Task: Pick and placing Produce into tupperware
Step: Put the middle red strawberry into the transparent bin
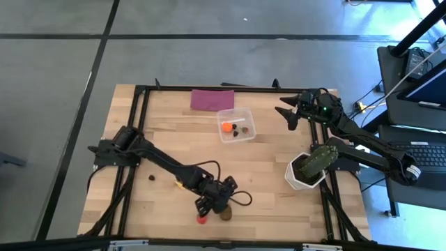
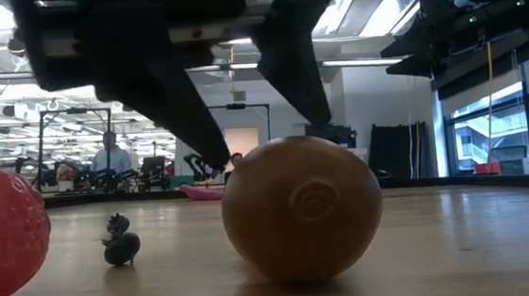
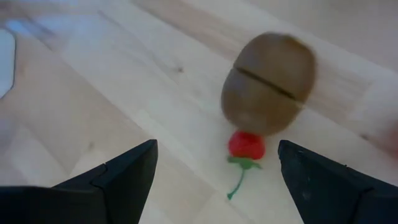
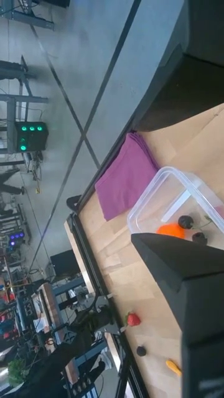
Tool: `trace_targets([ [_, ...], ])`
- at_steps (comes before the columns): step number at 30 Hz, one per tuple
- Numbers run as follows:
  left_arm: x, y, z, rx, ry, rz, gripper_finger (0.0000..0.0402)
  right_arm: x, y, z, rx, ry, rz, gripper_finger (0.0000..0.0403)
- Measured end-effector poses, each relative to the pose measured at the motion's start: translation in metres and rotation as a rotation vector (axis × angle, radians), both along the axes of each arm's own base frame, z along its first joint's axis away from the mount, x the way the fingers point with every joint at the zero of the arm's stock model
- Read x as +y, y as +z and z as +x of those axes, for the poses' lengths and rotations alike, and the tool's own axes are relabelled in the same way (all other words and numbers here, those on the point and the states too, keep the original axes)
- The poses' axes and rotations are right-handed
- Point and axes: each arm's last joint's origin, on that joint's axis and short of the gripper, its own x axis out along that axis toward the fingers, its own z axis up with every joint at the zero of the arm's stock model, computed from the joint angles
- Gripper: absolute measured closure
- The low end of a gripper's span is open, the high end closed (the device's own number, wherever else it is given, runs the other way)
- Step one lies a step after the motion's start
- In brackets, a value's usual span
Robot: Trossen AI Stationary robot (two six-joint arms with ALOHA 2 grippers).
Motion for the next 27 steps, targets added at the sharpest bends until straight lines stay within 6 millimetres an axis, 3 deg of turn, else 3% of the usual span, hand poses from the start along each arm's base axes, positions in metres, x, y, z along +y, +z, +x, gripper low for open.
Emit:
trace_targets([
  [8,0.002,-0.020,0.003,0.077,0.067,-0.022,0.0076,0.000,0.000,0.000,0.000,0.003,0.000,0.0120],
  [17,0.002,-0.019,0.004,0.074,0.054,-0.056,0.0076,0.001,0.000,0.001,0.005,0.008,-0.001,0.0120],
  [27,0.001,-0.035,0.009,0.100,0.059,-0.075,0.0082,0.001,-0.001,0.001,0.007,0.010,0.000,0.0120],
])
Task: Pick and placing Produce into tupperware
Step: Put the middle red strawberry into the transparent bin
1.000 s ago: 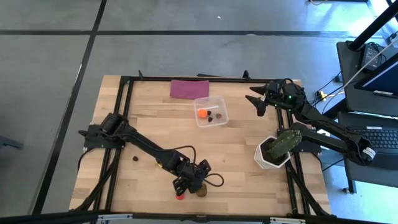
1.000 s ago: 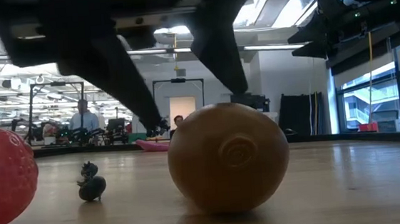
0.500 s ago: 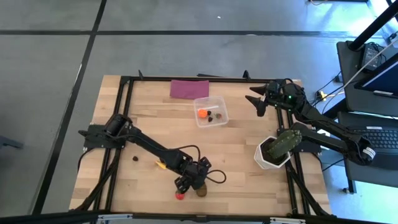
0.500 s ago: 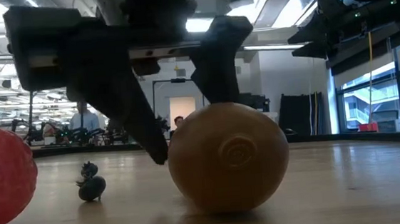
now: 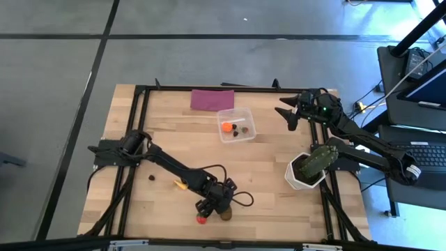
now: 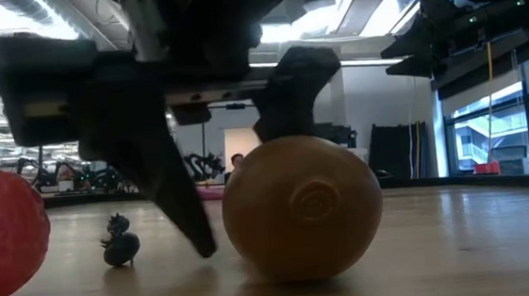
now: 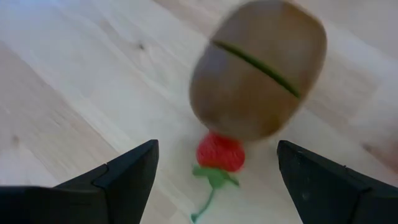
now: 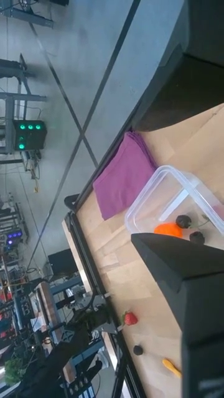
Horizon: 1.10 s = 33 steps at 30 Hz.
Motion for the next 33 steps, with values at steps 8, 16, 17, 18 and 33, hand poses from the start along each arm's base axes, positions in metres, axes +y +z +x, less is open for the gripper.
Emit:
trace_targets([
  [8,0.0006,-0.0021,-0.0005,0.044,0.025,-0.063,0.0099,0.0000,0.0001,0.0000,-0.001,0.000,0.000,0.0120],
  [16,0.0008,-0.0020,-0.0004,0.059,0.046,-0.093,0.0114,0.0000,0.0001,0.0000,0.000,0.000,-0.001,0.0120],
  [17,0.0010,-0.0020,-0.0003,0.056,0.049,-0.087,0.0117,0.0000,0.0001,0.0000,-0.001,0.000,-0.001,0.0120],
  [18,0.0013,-0.0021,-0.0001,0.052,0.054,-0.079,0.0121,0.0000,0.0001,0.0000,-0.001,0.000,0.000,0.0120],
  [33,0.0016,-0.0021,0.0001,0.046,0.061,-0.067,0.0157,0.0000,0.0001,0.0000,-0.002,0.000,0.001,0.0120],
])
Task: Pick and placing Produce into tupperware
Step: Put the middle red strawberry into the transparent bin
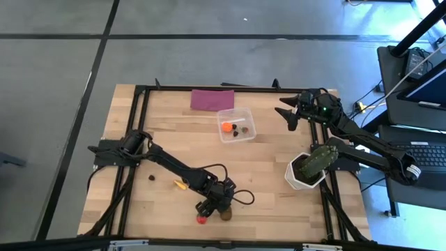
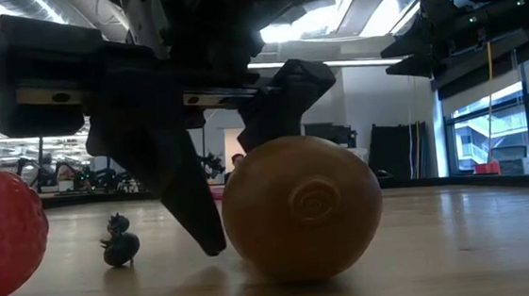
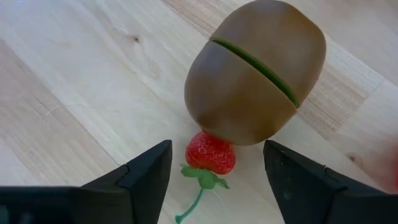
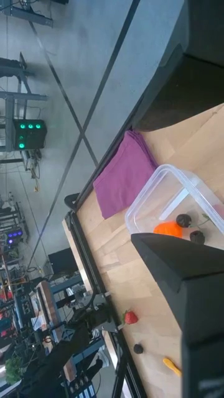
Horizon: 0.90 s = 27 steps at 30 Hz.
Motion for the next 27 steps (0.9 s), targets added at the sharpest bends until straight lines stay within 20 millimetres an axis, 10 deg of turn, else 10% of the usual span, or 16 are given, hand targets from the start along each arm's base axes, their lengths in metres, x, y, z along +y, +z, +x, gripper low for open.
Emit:
trace_targets([
  [27,-0.0006,0.0024,0.0016,-0.017,0.007,-0.010,0.0327,0.0001,0.0000,0.0000,0.000,0.001,0.000,0.0120],
])
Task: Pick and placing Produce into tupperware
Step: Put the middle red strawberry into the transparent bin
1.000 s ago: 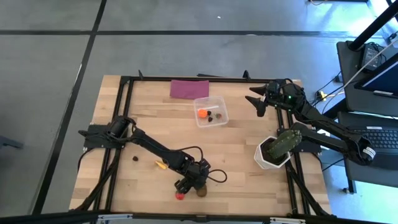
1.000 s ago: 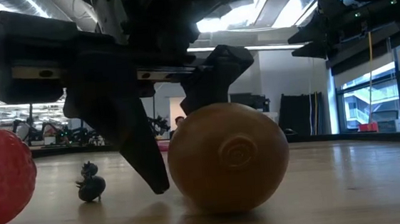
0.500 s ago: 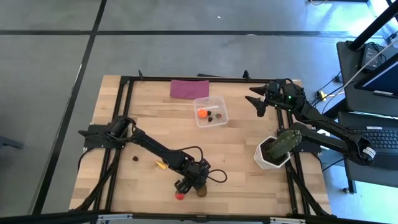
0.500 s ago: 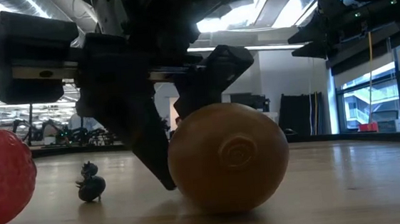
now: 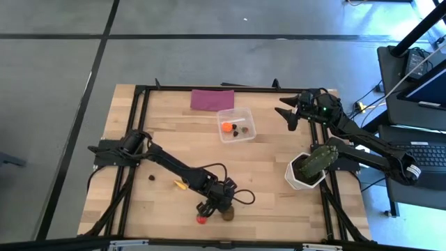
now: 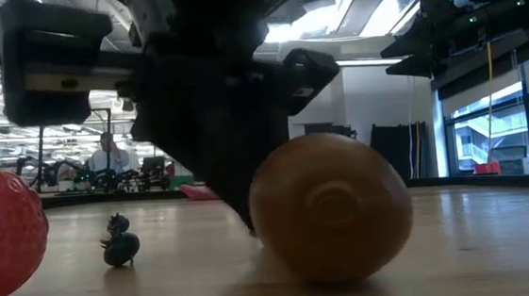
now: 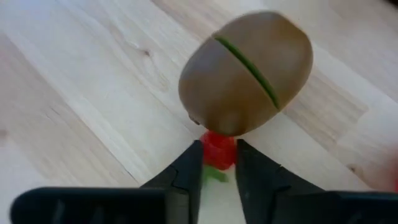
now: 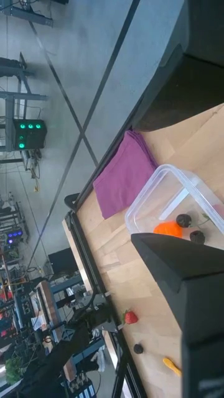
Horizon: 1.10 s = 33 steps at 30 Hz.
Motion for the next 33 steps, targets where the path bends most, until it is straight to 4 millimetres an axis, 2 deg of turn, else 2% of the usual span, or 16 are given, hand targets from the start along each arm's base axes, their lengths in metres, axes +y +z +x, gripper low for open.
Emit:
trace_targets([
  [17,0.003,-0.006,-0.001,0.036,0.046,-0.003,0.0400,0.000,0.000,0.000,0.000,0.000,0.000,0.0120],
  [28,0.004,-0.005,0.000,0.020,0.067,0.017,0.0400,0.000,0.000,0.000,-0.002,0.000,0.005,0.0120],
  [33,0.015,-0.004,0.006,0.007,0.191,0.007,0.0391,0.000,0.000,0.000,-0.010,-0.003,0.022,0.0120],
])
